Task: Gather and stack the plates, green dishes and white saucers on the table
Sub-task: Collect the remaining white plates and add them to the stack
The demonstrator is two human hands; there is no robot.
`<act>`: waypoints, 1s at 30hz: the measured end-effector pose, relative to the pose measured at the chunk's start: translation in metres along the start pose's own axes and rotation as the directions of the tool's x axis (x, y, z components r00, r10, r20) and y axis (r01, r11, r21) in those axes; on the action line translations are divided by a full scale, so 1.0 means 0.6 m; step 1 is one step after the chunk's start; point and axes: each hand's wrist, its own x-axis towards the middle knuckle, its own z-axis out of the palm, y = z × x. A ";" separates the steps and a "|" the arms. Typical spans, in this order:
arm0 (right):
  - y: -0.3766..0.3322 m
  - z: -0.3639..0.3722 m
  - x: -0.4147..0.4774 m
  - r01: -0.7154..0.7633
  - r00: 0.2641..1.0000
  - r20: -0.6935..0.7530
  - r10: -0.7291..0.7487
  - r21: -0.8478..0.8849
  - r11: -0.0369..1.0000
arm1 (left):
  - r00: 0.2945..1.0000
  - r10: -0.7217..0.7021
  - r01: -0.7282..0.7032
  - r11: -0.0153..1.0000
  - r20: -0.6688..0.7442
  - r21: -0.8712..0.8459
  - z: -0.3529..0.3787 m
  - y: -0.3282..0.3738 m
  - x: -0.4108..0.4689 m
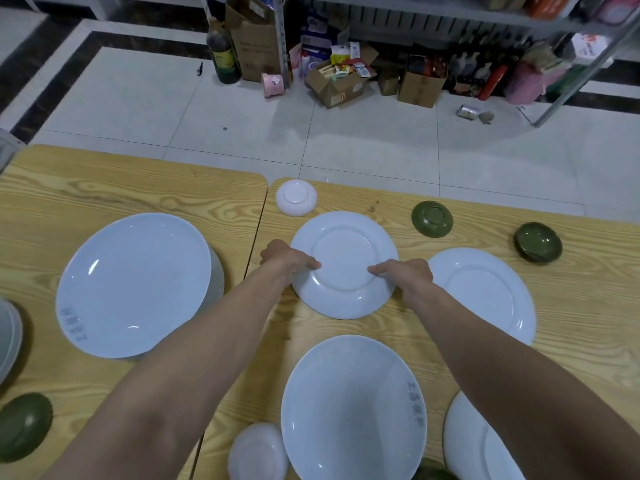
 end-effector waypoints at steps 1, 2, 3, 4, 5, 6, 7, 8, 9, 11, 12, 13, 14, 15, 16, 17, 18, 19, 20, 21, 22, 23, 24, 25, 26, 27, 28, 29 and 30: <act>0.000 0.002 0.000 -0.006 1.000 -0.006 0.006 -0.015 1.000 | 1.000 0.000 0.000 1.000 -0.001 -0.012 -0.004 -0.001 0.000; 0.000 0.004 -0.001 -0.011 1.000 -0.010 0.010 -0.029 1.000 | 1.000 0.000 0.000 1.000 0.000 -0.025 -0.006 -0.003 -0.001; -0.001 0.008 -0.003 -0.012 1.000 -0.004 0.012 -0.037 0.999 | 1.000 0.002 -0.002 0.999 0.005 -0.035 -0.007 -0.005 -0.003; -0.002 0.013 -0.007 -0.009 1.000 0.010 0.009 -0.043 0.999 | 1.000 0.003 -0.003 0.999 0.012 -0.040 -0.008 -0.006 -0.007; -0.004 0.017 -0.012 -0.001 1.000 0.023 0.002 -0.055 0.998 | 1.000 0.003 -0.002 0.999 0.019 -0.039 -0.008 -0.008 -0.011; -0.006 0.021 -0.016 0.007 1.000 0.026 -0.005 -0.076 0.997 | 1.000 0.001 -0.001 0.999 0.021 -0.035 -0.008 -0.009 -0.014; -0.008 0.022 -0.018 0.013 1.000 0.022 -0.011 -0.098 0.995 | 1.000 0.003 -0.002 1.000 0.015 -0.029 -0.007 -0.010 -0.016; -0.010 0.022 -0.017 0.016 1.000 0.014 -0.015 -0.107 0.994 | 1.000 0.007 -0.006 1.000 0.008 -0.025 -0.008 -0.010 -0.017; -0.010 0.020 -0.015 0.018 1.000 0.007 -0.017 -0.096 0.995 | 1.000 0.011 -0.011 1.000 0.005 -0.024 -0.008 -0.010 -0.018; -0.010 0.017 -0.013 0.018 1.000 -0.005 -0.018 -0.073 0.997 | 1.000 0.022 -0.022 0.999 0.001 -0.027 -0.007 -0.011 -0.016; -0.010 0.017 -0.013 0.019 1.000 -0.014 -0.020 -0.083 0.996 | 1.000 0.030 -0.030 0.999 -0.003 -0.028 -0.008 -0.012 -0.016; -0.008 0.019 -0.014 0.023 0.999 -0.021 -0.025 -0.095 0.995 | 0.999 0.037 -0.037 0.999 -0.005 -0.026 -0.009 -0.014 -0.015; -0.005 0.021 -0.014 0.026 0.999 -0.026 -0.028 -0.098 0.995 | 0.999 0.040 -0.040 0.999 -0.005 -0.022 -0.010 -0.017 -0.015; -0.001 0.024 -0.014 0.028 0.999 -0.027 -0.030 -0.091 0.995 | 0.999 0.042 -0.042 0.999 -0.003 -0.017 -0.012 -0.020 -0.014; 0.002 0.026 -0.014 0.028 0.999 -0.028 -0.030 -0.079 0.997 | 0.999 0.044 -0.044 0.999 -0.001 -0.009 -0.014 -0.023 -0.013; 0.004 0.026 -0.013 0.026 0.999 -0.028 -0.027 -0.061 0.998 | 0.999 0.048 -0.048 0.999 -0.004 -0.002 -0.017 -0.026 -0.012; 0.005 0.026 -0.009 0.022 0.999 -0.026 -0.023 -0.038 0.999 | 0.999 0.053 -0.053 0.999 -0.011 0.000 -0.020 -0.027 -0.012; 0.004 0.026 -0.006 0.018 1.000 -0.015 -0.018 -0.013 1.000 | 0.998 0.059 -0.059 0.998 -0.020 0.001 -0.023 -0.029 -0.011; 0.004 0.025 -0.004 0.009 1.000 0.004 -0.009 0.017 1.000 | 0.998 0.064 -0.064 0.998 -0.026 0.004 -0.025 -0.030 -0.011; 0.003 0.024 -0.004 -0.004 1.000 0.023 0.003 0.051 0.999 | 0.997 0.068 -0.068 0.998 -0.027 0.007 -0.026 -0.032 -0.011; 0.003 0.024 -0.004 -0.016 0.999 0.039 0.013 0.081 0.997 | 0.997 0.073 -0.073 0.997 -0.025 0.004 -0.027 -0.034 -0.011; 0.005 0.023 -0.005 -0.024 0.999 0.045 0.020 0.096 0.995 | 0.997 0.075 -0.075 0.997 -0.022 -0.004 -0.028 -0.037 -0.009; 0.007 0.022 -0.007 -0.028 0.999 0.045 0.023 0.105 0.994 | 0.997 0.075 -0.076 0.997 -0.023 -0.014 -0.029 -0.040 -0.008; 0.008 0.021 -0.011 -0.023 0.999 0.050 0.017 0.123 0.992 | 0.997 0.075 -0.076 0.997 -0.028 -0.029 -0.031 -0.044 -0.009; 0.007 0.021 -0.016 -0.010 0.998 0.064 -0.001 0.163 0.987 | 0.996 0.078 -0.080 0.995 -0.034 -0.053 -0.032 -0.047 -0.011; 0.005 0.021 -0.022 0.005 0.996 0.086 -0.024 0.221 0.975 | 0.996 0.085 -0.088 0.992 -0.040 -0.086 -0.033 -0.050 -0.014; 0.004 0.020 -0.026 0.019 0.993 0.105 -0.051 0.289 0.957 | 0.994 0.097 -0.102 0.987 -0.046 -0.121 -0.033 -0.051 -0.018; 0.003 0.018 -0.032 0.038 0.990 0.112 -0.082 0.355 0.934 | 0.992 0.113 -0.121 0.981 -0.056 -0.151 -0.032 -0.052 -0.025; 0.003 0.017 -0.038 0.062 0.988 0.104 -0.113 0.407 0.912 | 0.989 0.131 -0.142 0.974 -0.074 -0.176 -0.031 -0.053 -0.034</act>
